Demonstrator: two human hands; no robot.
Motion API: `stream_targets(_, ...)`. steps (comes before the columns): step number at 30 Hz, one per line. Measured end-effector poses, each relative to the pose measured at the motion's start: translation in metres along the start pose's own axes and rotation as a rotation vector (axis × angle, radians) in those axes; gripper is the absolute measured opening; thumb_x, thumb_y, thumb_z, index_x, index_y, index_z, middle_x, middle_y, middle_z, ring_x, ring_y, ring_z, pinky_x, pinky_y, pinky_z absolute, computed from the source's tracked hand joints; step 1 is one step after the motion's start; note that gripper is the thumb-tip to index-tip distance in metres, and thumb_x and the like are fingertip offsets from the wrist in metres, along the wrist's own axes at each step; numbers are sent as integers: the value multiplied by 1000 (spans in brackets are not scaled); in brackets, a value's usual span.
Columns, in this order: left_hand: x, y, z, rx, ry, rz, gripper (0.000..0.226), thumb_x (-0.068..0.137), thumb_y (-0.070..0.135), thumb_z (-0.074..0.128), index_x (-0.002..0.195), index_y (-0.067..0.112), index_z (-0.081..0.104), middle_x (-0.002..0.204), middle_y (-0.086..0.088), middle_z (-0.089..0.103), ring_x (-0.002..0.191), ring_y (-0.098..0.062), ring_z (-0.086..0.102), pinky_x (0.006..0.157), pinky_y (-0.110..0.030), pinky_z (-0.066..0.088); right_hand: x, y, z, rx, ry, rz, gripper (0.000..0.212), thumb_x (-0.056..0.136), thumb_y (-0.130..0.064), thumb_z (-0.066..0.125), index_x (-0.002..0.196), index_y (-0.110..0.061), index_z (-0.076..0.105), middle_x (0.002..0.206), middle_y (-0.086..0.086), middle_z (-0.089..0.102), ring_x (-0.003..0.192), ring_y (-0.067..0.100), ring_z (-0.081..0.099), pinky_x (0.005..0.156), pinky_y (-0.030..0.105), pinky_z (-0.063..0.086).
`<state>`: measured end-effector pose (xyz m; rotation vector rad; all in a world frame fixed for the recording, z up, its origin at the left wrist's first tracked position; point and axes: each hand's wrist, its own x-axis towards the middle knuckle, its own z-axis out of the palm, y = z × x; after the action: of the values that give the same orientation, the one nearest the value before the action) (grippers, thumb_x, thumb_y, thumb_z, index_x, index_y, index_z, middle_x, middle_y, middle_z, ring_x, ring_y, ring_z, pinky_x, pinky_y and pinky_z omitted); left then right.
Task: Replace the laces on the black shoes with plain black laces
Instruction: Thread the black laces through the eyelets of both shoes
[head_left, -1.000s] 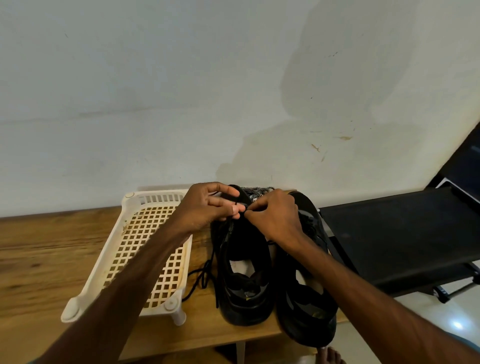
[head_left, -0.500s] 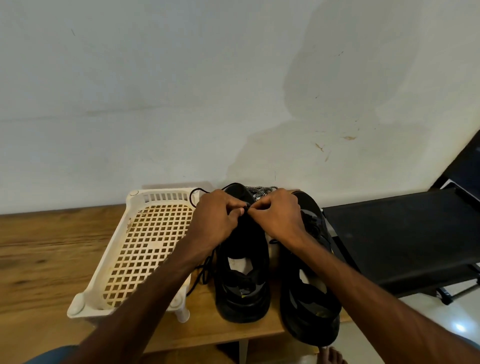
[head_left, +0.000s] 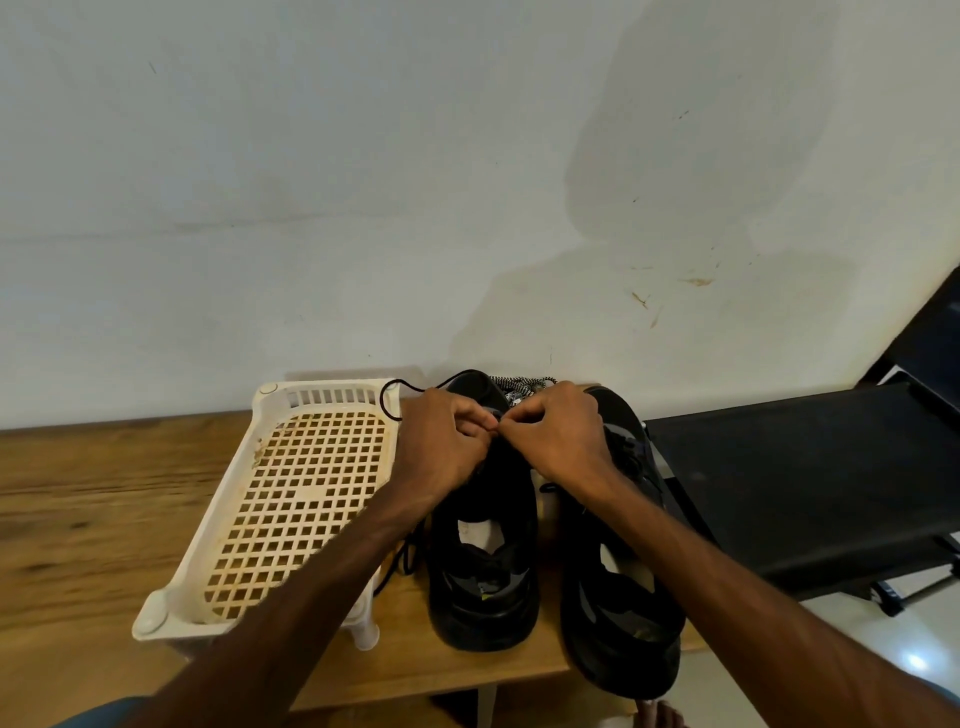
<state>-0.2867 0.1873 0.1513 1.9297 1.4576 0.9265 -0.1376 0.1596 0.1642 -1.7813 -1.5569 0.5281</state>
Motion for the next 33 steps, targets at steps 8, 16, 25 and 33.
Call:
stream_targets(8, 2, -3, 3, -93, 5, -36, 19, 81, 7, 80, 89, 21, 71, 66, 5, 73, 59, -2, 69, 59, -19, 58, 1, 1, 0, -43, -32, -30, 12, 84, -20, 74, 89, -22, 85, 79, -8, 78, 67, 0, 67, 57, 9, 44)
stream_targets(16, 4, -9, 8, -71, 48, 64, 42, 78, -2, 77, 101, 25, 53, 69, 6, 72, 60, 4, 66, 56, -10, 48, 4, -1, -3, -53, -71, -27, 11, 82, -23, 76, 89, -23, 84, 80, -8, 77, 69, 1, 67, 55, 10, 44)
stream_targets(25, 8, -12, 6, -12, 27, 216, 39, 77, -4, 77, 94, 23, 54, 68, 7, 70, 66, 3, 69, 59, -12, 51, 5, 3, 0, -67, -61, -27, 9, 83, -29, 76, 86, -25, 84, 77, -10, 76, 68, 0, 67, 54, 10, 41)
stream_targets(33, 2, -10, 5, -75, 121, 53, 37, 77, 9, 87, 97, 19, 57, 67, 3, 72, 65, 5, 67, 59, -8, 48, 9, 3, -1, -127, -104, -7, 14, 87, -36, 71, 91, -28, 82, 84, -12, 75, 75, -1, 65, 63, 15, 42)
